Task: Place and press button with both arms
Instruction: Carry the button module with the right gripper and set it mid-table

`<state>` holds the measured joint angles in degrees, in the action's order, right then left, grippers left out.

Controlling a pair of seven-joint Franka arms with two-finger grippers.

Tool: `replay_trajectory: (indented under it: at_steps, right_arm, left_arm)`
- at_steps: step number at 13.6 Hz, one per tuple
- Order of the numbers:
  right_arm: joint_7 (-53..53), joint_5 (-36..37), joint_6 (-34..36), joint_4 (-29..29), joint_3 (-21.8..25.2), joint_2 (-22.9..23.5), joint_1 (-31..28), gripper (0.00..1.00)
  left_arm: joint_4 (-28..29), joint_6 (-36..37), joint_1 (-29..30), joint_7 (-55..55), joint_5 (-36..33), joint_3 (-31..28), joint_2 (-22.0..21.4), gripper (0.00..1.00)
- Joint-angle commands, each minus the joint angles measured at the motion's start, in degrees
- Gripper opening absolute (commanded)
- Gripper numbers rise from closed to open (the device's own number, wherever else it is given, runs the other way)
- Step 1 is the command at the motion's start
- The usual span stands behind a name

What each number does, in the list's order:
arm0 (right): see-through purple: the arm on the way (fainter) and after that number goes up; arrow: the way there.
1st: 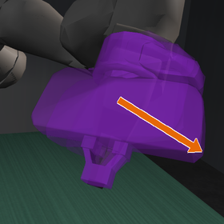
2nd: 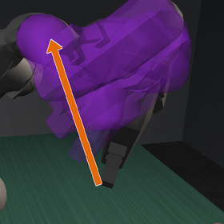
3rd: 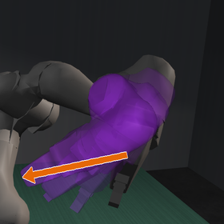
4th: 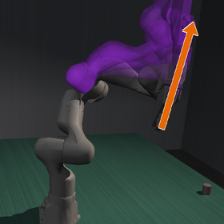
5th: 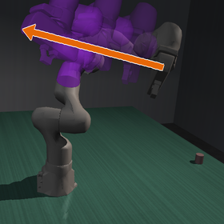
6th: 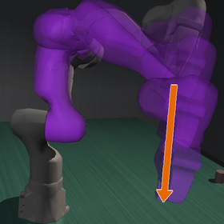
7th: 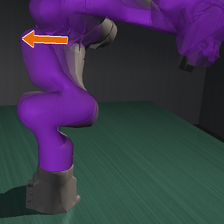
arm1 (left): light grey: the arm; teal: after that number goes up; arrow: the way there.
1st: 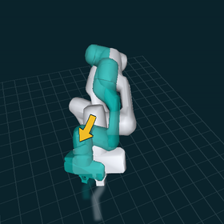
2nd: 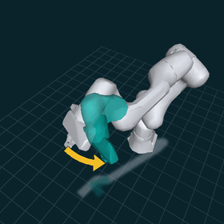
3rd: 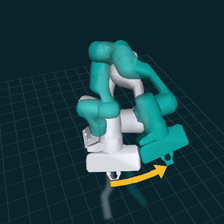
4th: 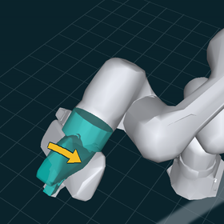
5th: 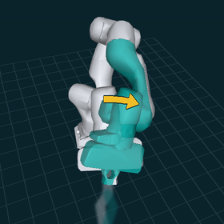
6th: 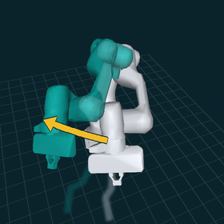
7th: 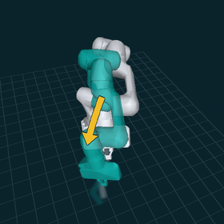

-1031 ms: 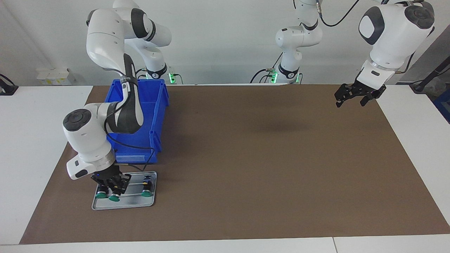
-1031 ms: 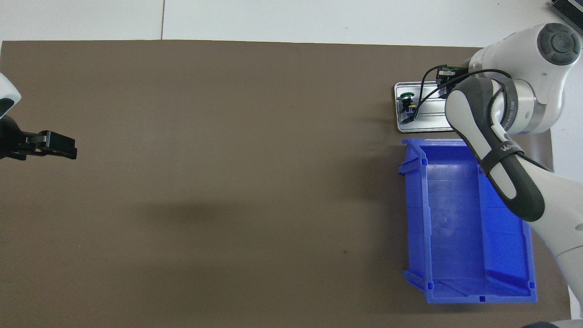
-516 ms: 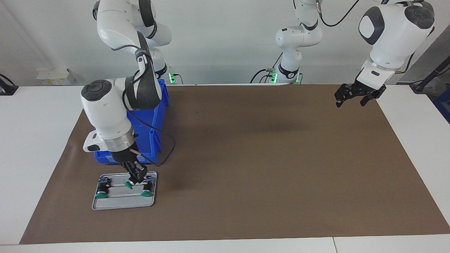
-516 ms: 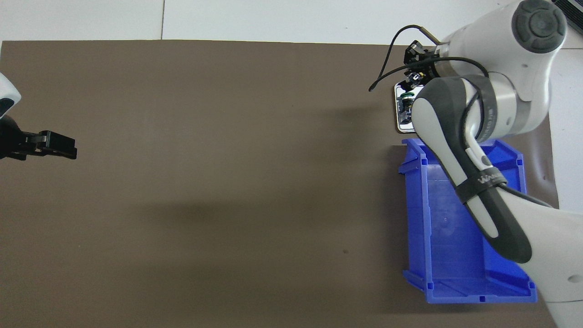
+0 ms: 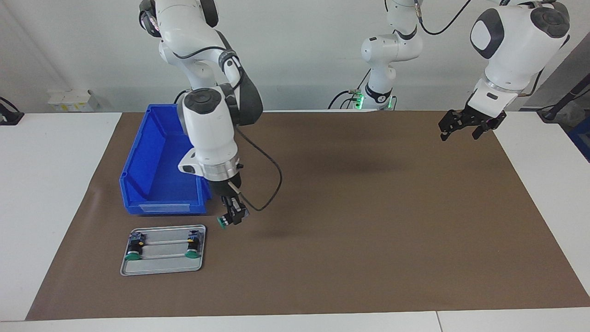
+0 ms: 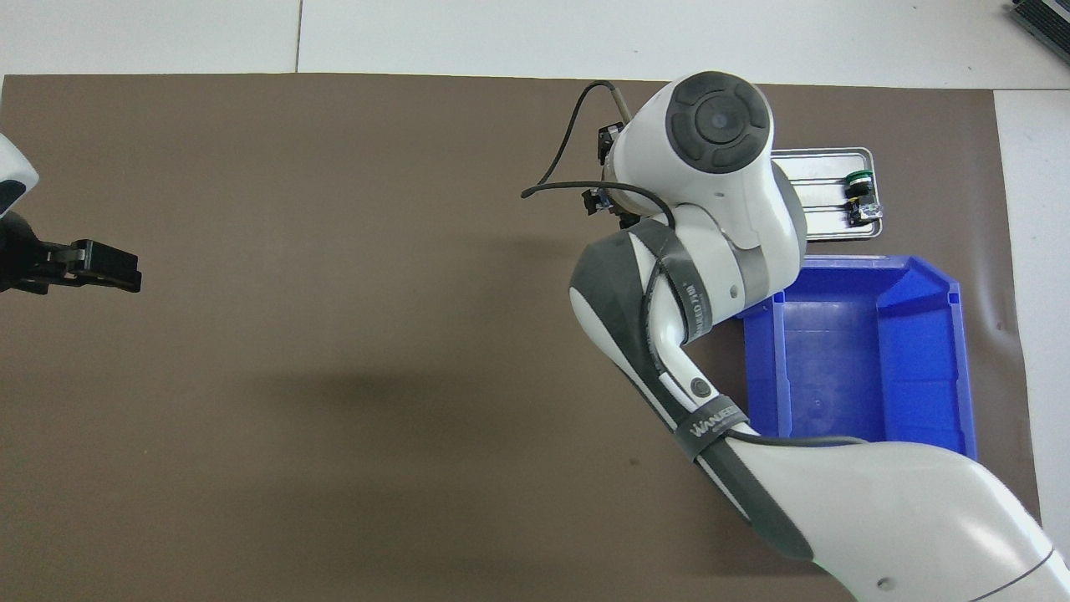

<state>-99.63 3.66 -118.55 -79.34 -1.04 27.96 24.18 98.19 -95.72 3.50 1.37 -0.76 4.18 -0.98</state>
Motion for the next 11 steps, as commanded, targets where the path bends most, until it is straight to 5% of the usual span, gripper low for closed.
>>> replay_trajectory:
  at_steps: [1, 5, 11]
  right_arm:
    - [-10.29, 1.18, -0.28, 1.19, -0.46, 2.17, 5.15, 0.00]
    - [-24.88, 3.19, -4.57, 10.16, -0.02, 12.98, 11.50, 0.00]
    - [-35.02, 3.55, -15.73, 9.29, -0.37, 15.89, 16.16, 0.00]
  left_arm:
    - [0.69, 0.53, 0.37, -0.14, 0.59, 0.04, -1.13, 1.00]
    - [0.69, 0.53, 0.37, -0.14, 0.50, 0.04, -1.13, 1.00]
    - [0.69, 0.53, 0.37, -0.14, 0.50, 0.04, -1.05, 1.00]
